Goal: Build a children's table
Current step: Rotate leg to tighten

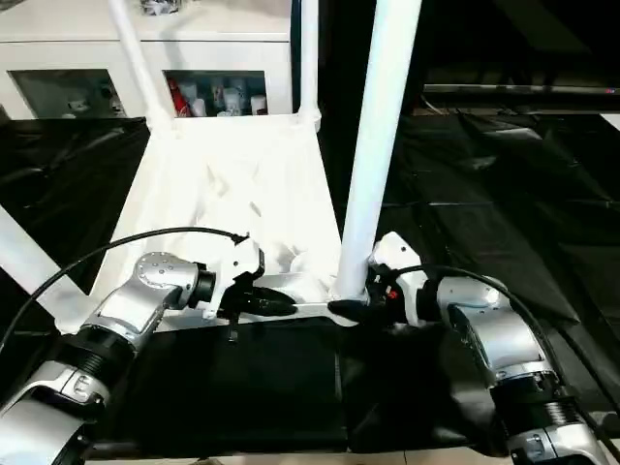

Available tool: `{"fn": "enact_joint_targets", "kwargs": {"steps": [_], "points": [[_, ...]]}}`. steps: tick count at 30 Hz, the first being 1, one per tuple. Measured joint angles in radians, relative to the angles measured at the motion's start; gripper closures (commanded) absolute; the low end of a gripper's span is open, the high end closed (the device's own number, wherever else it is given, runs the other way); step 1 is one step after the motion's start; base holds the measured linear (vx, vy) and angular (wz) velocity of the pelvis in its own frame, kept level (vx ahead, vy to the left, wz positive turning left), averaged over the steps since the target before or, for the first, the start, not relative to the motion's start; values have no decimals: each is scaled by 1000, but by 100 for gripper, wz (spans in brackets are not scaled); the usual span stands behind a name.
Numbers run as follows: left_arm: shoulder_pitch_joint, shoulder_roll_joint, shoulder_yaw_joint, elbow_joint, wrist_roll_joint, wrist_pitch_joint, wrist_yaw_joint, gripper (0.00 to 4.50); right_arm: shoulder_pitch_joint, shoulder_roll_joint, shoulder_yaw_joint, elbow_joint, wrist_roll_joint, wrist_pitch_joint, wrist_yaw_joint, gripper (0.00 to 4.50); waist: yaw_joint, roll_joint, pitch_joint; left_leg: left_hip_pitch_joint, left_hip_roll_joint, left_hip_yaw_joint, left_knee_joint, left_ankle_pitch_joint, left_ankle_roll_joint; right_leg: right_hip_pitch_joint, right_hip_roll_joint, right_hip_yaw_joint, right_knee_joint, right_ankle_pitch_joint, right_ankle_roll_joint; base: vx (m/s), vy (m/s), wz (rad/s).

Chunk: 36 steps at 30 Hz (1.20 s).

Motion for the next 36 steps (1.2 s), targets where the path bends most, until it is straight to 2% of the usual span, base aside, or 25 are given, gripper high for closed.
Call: {"fn": "enact_joint_targets", "kwargs": {"steps": [2, 7, 12, 13, 15, 18, 21, 24, 26, 29, 34, 35, 36], "points": [[0, -1, 0, 0, 0, 0, 0, 450, 0, 0, 0, 0, 0, 0, 0, 175, 0, 0, 0, 0, 0, 0, 0, 0, 0, 0, 0, 0, 0, 0, 0, 0, 0, 0], [-2, -11, 4, 9, 1, 0, 27, 450, 8, 28, -16, 3, -1, 3, -52, 182, -2, 1, -1, 1, 0, 0, 0, 0, 0, 1, 0, 0, 0, 0, 0, 0, 0, 0], [-40, -90, 22, 73, 31, 24, 196, 450, 12, 144, -91, 36, -26, 26, -296, 183, -22, 2, -1, 4, -1, 0, 1, -1, -2, 4, 0, 1, 0, 1, -1, 0, 0, 0], [-55, -131, 33, 95, 43, 45, 274, 450, 7, 214, -133, 49, -32, 43, -421, 183, -27, 2, -1, 5, -1, 0, 1, -1, -3, 5, 0, 1, 0, 1, -1, 0, 0, 0], [-73, -184, 41, 120, 54, 73, 375, 450, -10, 292, -182, 64, -45, 62, -589, 184, -31, 4, -2, 5, -2, -1, 1, -1, -3, 5, 0, 1, -1, -2, 4, 0, 0, 0], [-82, -239, 42, 128, 70, 99, 467, 450, -36, 339, -201, 83, -62, 76, -724, 184, -32, 4, -2, 5, -2, -1, 1, -1, -3, 5, 0, 1, -2, -3, 4, 0, 0, 0], [-82, -249, 40, 128, 89, 93, 489, 450, -42, 360, -201, 94, -86, 59, -768, 184, -32, 3, -2, 5, -2, -2, 0, -1, -3, 6, 0, 1, -2, -3, 5, 0, 0, 0], [-82, -246, 32, 128, 109, 67, 489, 450, -43, 366, -200, 104, -103, 32, -774, 184, -31, 3, -2, 5, -2, -2, 0, -1, -3, 5, 0, 1, -2, -3, 5, 0, 0, 0], [-80, -231, 22, 128, 110, 43, 483, 450, -44, 371, -201, 118, -97, 5, -766, 128, -35, 3, -2, 4, -2, -2, 0, -1, -3, 5, 0, 1, -2, -3, 5, 0, 0, 0], [-80, -217, 12, 128, 110, 16, 458, 450, -44, 344, -190, 117, -96, -6, -721, 97, -35, 5, -2, 3, -2, -2, -1, -1, -3, 3, 0, 1, -2, -2, 4, 0, 0, 0], [-75, -180, 4, 133, 107, -49, 385, 450, -24, 245, -160, 63, -70, 7, -551, 63, -27, 9, -1, 1, -1, -2, -2, -1, -2, 1, 0, 0, -1, 2, 0, 0, 0, 0], [-75, -173, 4, 136, 106, -63, 370, 450, -10, 214, -152, 39, -63, 12, -505, 42, -24, 11, -1, 0, -1, -2, -2, -1, -2, 1, 0, 0, -1, 1, 1, 0, 0, 0], [-75, -167, 3, 140, 104, -76, 349, 450, 10, 174, -140, 5, -56, 13, -449, 42, -19, 12, -1, 0, -1, -2, -2, -1, -2, 1, 0, 0, -2, 1, 1, 0, 0, 0]]}}
